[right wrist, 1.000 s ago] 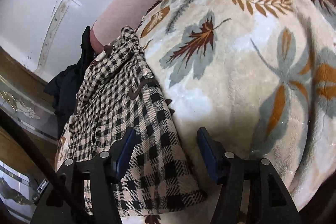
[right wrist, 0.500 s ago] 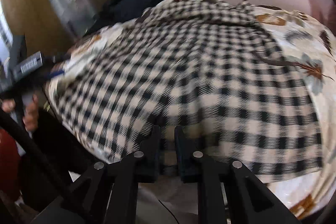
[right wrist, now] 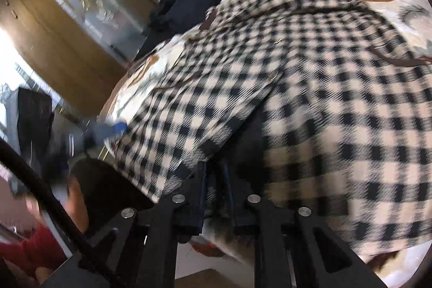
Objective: Fold large clothes
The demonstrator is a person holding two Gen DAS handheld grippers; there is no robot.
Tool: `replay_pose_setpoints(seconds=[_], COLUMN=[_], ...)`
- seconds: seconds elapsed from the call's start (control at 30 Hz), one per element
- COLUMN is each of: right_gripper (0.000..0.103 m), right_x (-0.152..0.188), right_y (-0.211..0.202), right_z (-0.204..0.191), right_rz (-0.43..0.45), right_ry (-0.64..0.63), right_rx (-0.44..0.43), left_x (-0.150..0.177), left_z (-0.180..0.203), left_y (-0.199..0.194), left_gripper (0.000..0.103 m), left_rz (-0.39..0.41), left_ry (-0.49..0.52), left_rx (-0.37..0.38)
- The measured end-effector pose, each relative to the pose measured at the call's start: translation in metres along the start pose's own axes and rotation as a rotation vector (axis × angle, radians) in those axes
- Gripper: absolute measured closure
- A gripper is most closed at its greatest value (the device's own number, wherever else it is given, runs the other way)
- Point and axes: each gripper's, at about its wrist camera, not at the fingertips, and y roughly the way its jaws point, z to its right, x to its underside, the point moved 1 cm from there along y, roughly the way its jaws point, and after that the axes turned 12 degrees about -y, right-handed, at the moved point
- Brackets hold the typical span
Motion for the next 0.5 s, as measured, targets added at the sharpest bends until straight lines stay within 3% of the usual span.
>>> replay_pose_setpoints(seconds=[0.17,0.3,0.33,0.4,0.43,0.47,0.5], right_gripper=[0.088,0.086,0.084,0.069,0.068,0.068,0.068], right_x=[0.008,0.005,0.006,0.008,0.009,0.009,0.011], right_y=[-0.002,-0.012,-0.017,-0.023,-0.025,-0.026,-0.027], right_z=[0.026,0.033,0.032,0.030,0.028,0.026,0.022], right_rz=[0.007,0.045,0.050,0.052,0.053,0.052,0.045], right_ry=[0.080,0.101,0.090,0.066,0.057,0.047,0.028], right_rx=[0.016,0.042,0.058,0.088,0.091,0.096,0.102], left_x=[0.016,0.027,0.030,0.038,0.039,0.035,0.029], left_z=[0.046,0.059,0.062,0.067,0.067,0.066,0.061], left_y=[0.032,0.054,0.059,0.077,0.081,0.078,0.073], left_gripper=[0.017,0.023,0.032,0.065,0.080,0.099,0.099], left_rz=[-0.055,-0.097,-0.106,-0.129,-0.116,-0.104,-0.120], left_ry=[0.188,0.239,0.252,0.286,0.303,0.290,0.241], left_rx=[-0.049,-0.075,-0.095,-0.188,-0.230,-0.221,-0.188])
